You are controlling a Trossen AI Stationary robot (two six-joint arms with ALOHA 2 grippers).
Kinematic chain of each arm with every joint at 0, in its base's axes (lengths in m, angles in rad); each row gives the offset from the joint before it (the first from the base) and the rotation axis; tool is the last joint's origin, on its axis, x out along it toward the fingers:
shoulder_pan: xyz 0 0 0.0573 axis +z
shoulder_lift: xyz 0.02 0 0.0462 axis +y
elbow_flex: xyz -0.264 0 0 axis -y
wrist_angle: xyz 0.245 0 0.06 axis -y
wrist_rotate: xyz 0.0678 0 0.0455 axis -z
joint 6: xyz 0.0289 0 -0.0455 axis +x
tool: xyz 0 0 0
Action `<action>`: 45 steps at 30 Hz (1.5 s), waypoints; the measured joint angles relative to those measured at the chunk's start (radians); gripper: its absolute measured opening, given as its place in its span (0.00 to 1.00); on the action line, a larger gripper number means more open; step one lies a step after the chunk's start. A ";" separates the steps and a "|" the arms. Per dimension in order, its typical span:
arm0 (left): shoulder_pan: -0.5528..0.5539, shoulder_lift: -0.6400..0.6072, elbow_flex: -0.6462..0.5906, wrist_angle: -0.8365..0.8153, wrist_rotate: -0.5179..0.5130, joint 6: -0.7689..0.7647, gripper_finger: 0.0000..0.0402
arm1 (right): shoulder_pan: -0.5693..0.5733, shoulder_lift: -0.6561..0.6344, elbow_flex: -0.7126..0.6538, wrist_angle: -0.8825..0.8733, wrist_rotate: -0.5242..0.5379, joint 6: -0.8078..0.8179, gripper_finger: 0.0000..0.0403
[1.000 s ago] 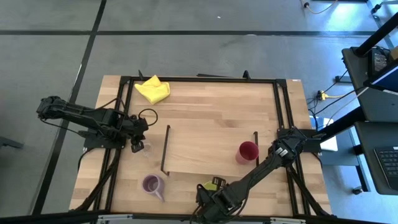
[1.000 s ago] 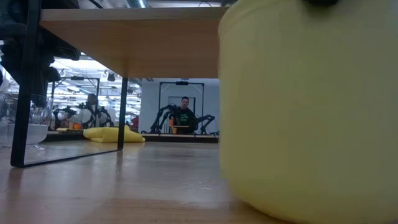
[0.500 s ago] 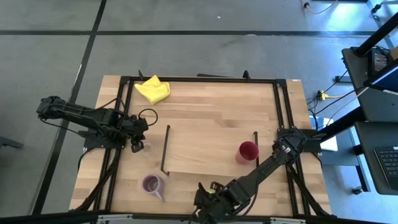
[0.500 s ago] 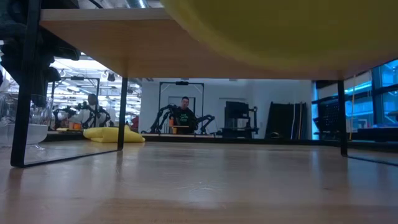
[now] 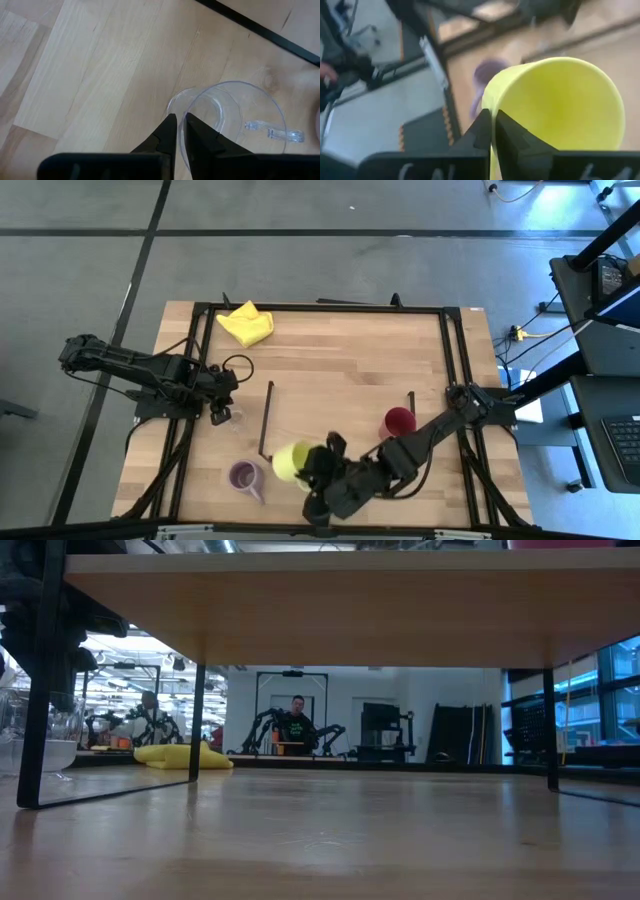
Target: Stack small to large cups/mugs on shelf
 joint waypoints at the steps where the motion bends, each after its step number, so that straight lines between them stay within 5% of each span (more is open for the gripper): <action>1: 0.000 0.000 0.000 -0.002 0.000 0.000 0.07 | -0.008 -0.008 0.000 0.008 0.022 -0.021 0.03; 34: 0.000 0.000 0.000 -0.012 0.000 -0.006 0.07 | -0.202 -0.028 -0.001 0.151 -0.054 -0.336 0.03; 45: 0.000 0.000 0.000 -0.011 0.003 -0.006 0.07 | -0.340 -0.028 -0.001 0.150 0.008 -0.433 0.03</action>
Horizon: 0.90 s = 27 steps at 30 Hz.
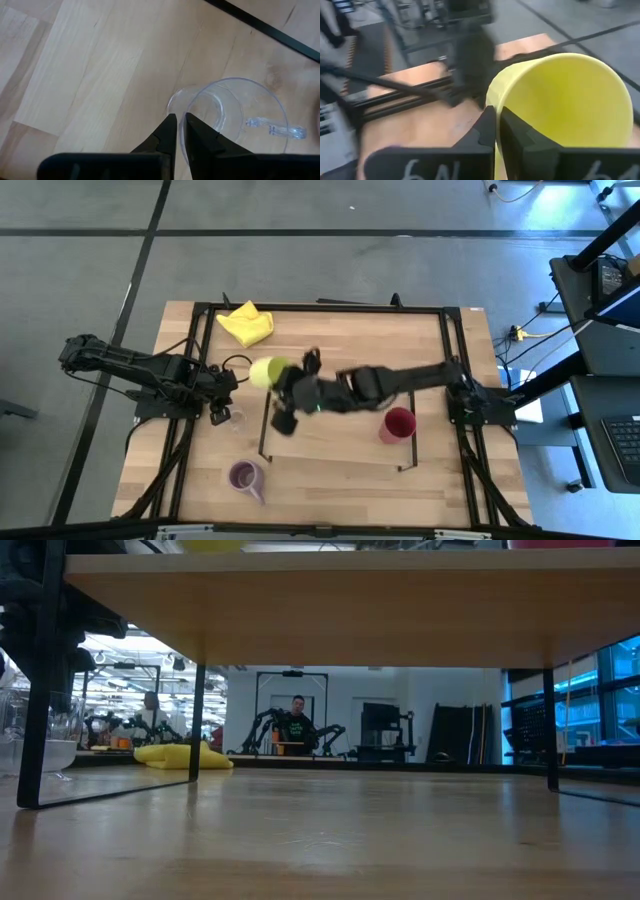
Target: Stack small to large cups/mugs on shelf
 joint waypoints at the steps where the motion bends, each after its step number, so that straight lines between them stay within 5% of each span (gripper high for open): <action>1: 0.000 0.000 0.000 0.000 0.001 0.000 0.07 | -0.020 0.000 0.000 -0.001 -0.004 -0.003 0.03; 10: -0.008 -0.009 0.000 0.109 0.001 0.024 0.07 | -0.199 0.012 0.000 -0.001 -0.261 -0.017 0.03; 27: -0.023 -0.029 0.002 0.127 0.005 -0.020 0.07 | -0.391 0.168 -0.001 0.026 -0.535 -0.136 0.03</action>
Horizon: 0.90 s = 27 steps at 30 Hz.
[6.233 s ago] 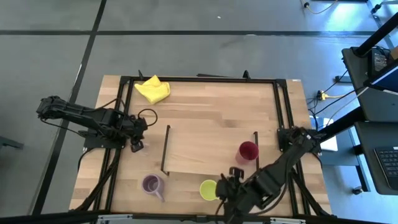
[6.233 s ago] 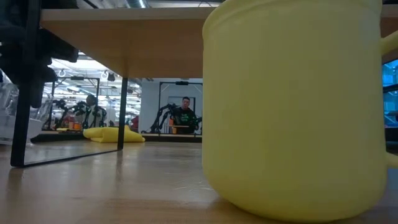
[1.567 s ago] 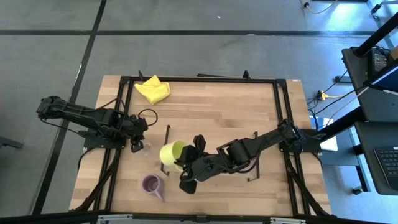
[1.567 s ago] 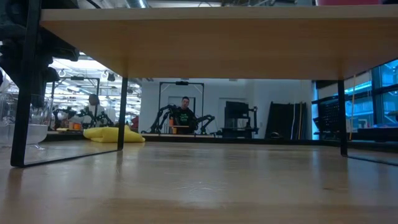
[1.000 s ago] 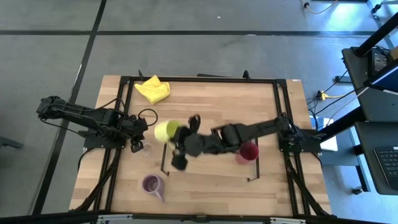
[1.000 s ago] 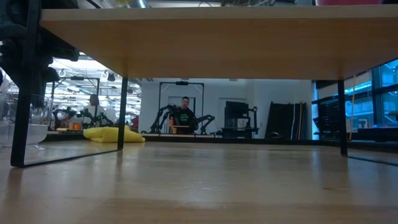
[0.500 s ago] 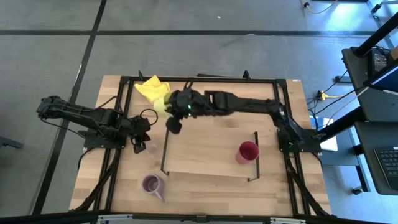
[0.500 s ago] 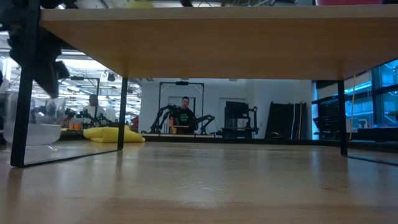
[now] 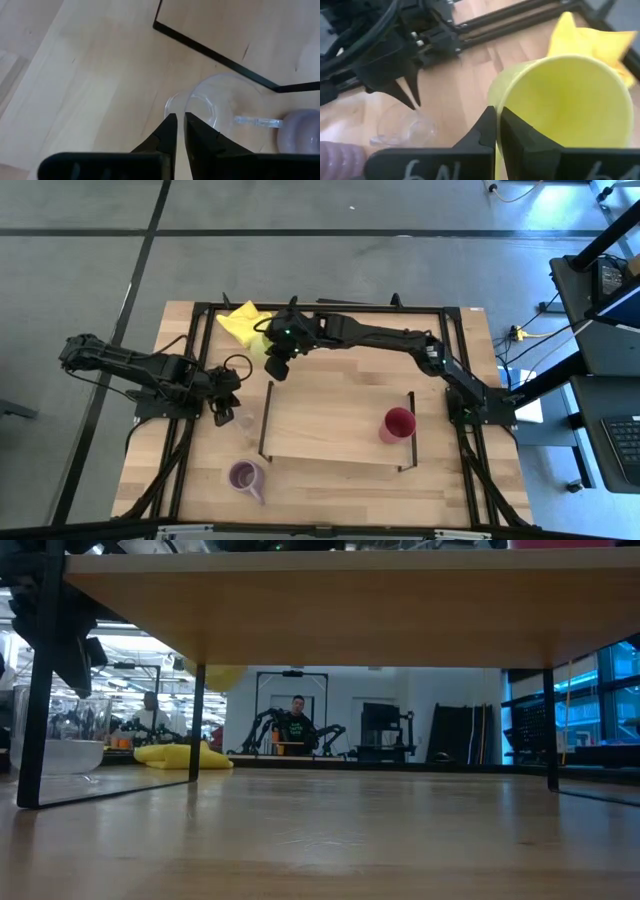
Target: Stack small to large cups/mugs on shelf
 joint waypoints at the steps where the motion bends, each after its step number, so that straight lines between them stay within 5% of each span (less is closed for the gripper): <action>1: 0.000 -0.003 0.000 0.000 0.000 -0.001 0.07 | -0.003 0.005 0.000 0.007 -0.015 -0.006 0.03; 17: 0.000 -0.038 -0.001 0.027 0.062 -0.029 0.07 | -0.028 0.116 0.001 -0.017 -0.178 -0.128 0.05; 27: -0.033 -0.038 0.122 0.018 0.068 -0.028 0.07 | -0.025 0.117 0.001 0.064 -0.182 -0.117 0.30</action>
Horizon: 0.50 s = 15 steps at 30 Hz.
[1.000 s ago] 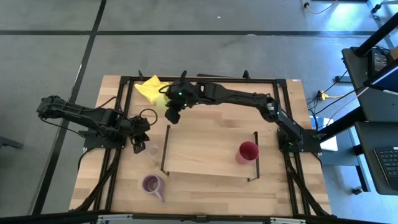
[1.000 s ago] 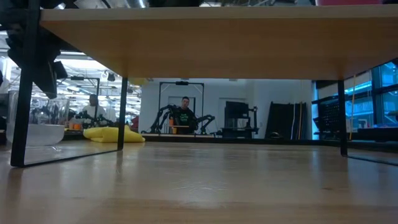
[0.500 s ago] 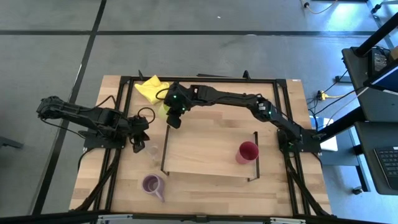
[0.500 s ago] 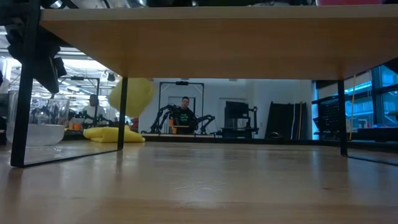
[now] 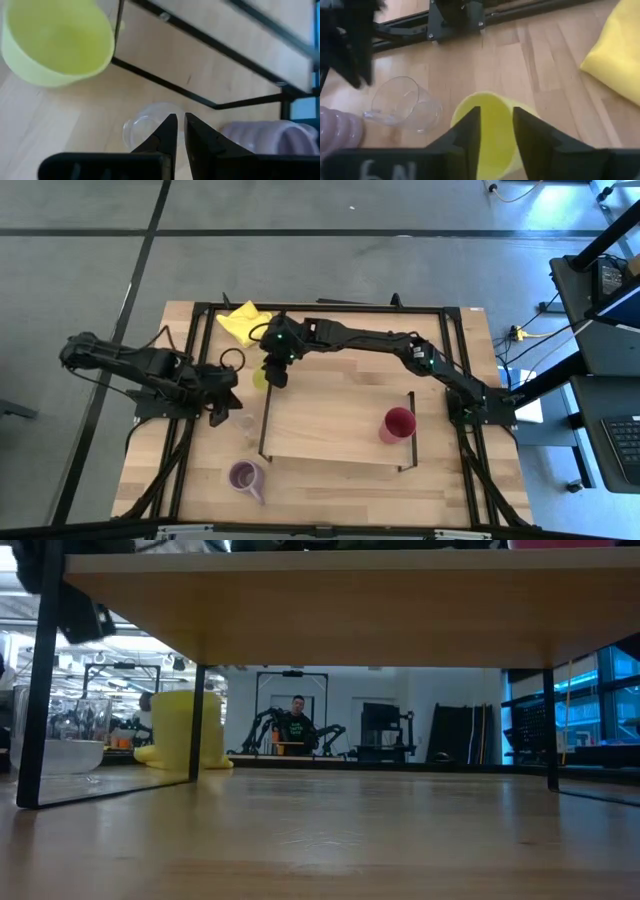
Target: Stack small to large cups/mugs on shelf
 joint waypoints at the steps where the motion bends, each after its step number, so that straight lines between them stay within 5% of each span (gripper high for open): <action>1: -0.007 0.000 0.021 -0.019 0.000 -0.005 0.07 | 0.000 0.000 0.000 -0.001 0.000 0.014 0.32; 7: -0.078 0.003 0.114 -0.108 0.014 -0.095 0.07 | 0.005 -0.001 0.000 0.016 0.001 0.048 0.44; 15: -0.326 0.045 0.125 -0.077 0.026 -0.318 0.07 | 0.025 -0.055 0.000 0.114 0.051 0.065 0.43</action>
